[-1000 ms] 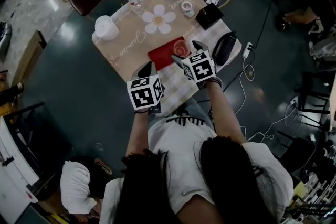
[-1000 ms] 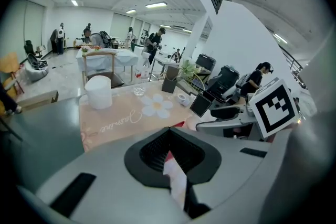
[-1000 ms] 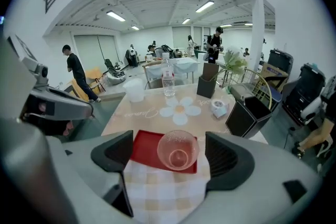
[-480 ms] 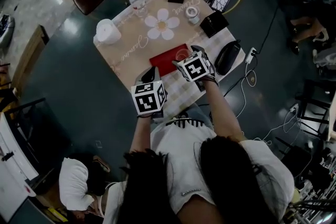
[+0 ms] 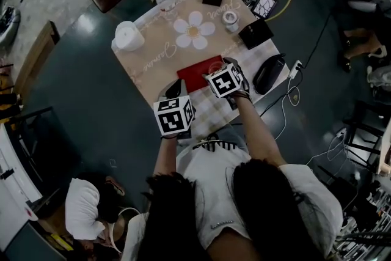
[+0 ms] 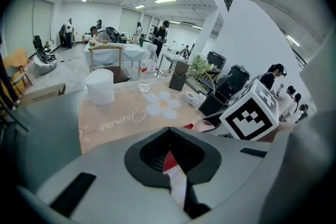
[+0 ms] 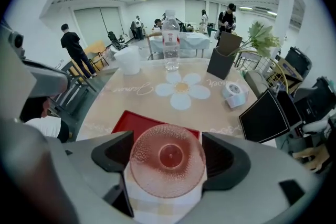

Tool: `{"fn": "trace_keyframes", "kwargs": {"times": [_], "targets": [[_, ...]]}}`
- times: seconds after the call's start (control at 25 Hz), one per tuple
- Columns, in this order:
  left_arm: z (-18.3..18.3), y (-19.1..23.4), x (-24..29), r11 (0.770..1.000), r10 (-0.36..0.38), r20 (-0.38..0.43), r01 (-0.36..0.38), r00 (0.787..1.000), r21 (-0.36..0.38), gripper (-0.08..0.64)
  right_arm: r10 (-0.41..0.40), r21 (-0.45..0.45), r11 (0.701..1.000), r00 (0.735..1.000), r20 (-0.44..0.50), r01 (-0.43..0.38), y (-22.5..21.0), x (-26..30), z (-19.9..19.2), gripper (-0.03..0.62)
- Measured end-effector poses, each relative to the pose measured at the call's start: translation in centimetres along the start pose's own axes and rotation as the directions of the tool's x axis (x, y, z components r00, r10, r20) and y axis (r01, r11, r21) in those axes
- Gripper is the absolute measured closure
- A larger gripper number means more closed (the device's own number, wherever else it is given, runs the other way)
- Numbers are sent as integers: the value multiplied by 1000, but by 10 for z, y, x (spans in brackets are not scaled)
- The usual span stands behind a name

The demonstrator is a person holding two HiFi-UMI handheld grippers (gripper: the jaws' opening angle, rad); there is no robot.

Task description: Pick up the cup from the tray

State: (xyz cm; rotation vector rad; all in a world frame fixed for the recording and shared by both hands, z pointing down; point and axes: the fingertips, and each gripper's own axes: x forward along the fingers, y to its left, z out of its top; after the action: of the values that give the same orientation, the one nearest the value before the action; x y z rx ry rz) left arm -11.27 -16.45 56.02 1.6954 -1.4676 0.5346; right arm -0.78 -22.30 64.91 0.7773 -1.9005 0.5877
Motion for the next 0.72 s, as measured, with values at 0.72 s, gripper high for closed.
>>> {"fn": "trace_keyframes", "kwargs": {"times": [0.72], "targets": [[5, -9, 4, 1000, -18, 4, 18, 1000, 16, 555, 41, 41, 998, 999, 1, -41, -2, -9, -3, 189]]}}
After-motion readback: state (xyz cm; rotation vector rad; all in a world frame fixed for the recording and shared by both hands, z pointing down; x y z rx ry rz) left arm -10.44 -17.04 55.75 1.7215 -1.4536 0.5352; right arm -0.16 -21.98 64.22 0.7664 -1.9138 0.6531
